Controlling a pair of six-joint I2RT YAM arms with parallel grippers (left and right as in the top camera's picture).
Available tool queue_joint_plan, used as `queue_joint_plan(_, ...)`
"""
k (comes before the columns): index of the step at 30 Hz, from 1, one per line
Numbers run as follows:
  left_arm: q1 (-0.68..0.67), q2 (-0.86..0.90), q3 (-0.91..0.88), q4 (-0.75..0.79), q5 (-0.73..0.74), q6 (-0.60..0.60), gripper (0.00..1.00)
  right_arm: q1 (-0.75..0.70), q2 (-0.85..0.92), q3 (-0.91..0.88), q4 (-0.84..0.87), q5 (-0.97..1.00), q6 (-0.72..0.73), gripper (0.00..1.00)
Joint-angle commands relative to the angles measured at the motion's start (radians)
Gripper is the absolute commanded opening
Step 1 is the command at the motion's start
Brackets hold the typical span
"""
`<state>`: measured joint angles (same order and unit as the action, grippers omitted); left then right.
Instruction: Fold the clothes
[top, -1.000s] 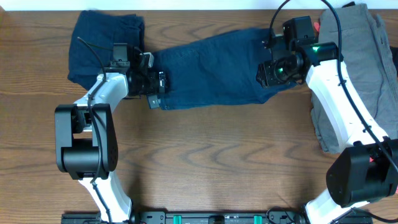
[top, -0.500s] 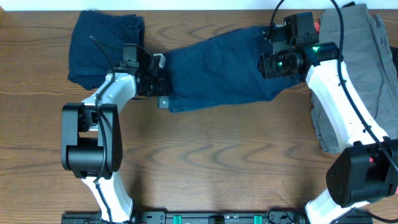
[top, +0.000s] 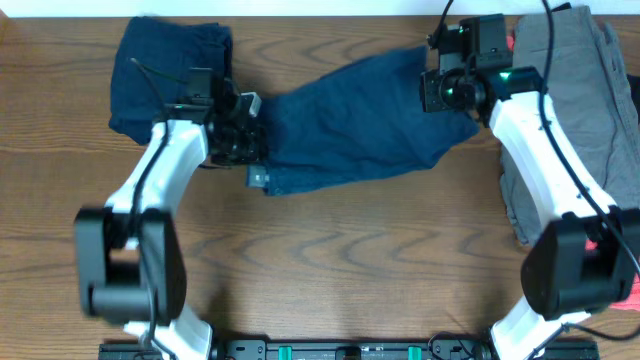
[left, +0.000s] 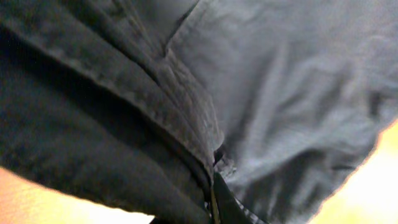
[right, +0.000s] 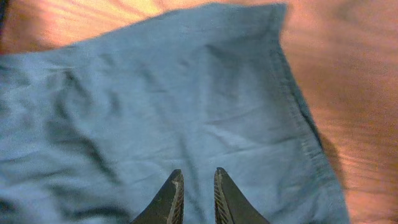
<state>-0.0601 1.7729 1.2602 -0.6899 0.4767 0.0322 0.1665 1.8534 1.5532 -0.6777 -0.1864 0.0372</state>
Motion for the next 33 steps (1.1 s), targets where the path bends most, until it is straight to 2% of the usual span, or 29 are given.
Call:
queue_joint_plan(1,0.005,-0.095,0.021,-0.069,-0.089,0.055,0.06,-0.002,0.066,0.002,0.001,-0.007,0.012,0.15)
queue_joint_plan(10,0.005,-0.172,0.119,-0.289,-0.131,0.130,0.06,0.003,0.214,0.002,-0.026,-0.121,0.015,0.05)
queue_joint_plan(18,0.005,-0.172,0.347,-0.428,-0.131,0.143,0.06,0.009,0.306,0.002,-0.086,-0.121,0.030,0.01)
queue_joint_plan(27,-0.024,-0.158,0.401,-0.439,-0.119,0.139,0.06,0.053,0.309,-0.050,-0.093,-0.126,0.049,0.01)
queue_joint_plan(33,-0.067,-0.138,0.401,-0.400,-0.119,0.118,0.06,0.069,0.309,-0.170,0.007,-0.133,0.145,0.01)
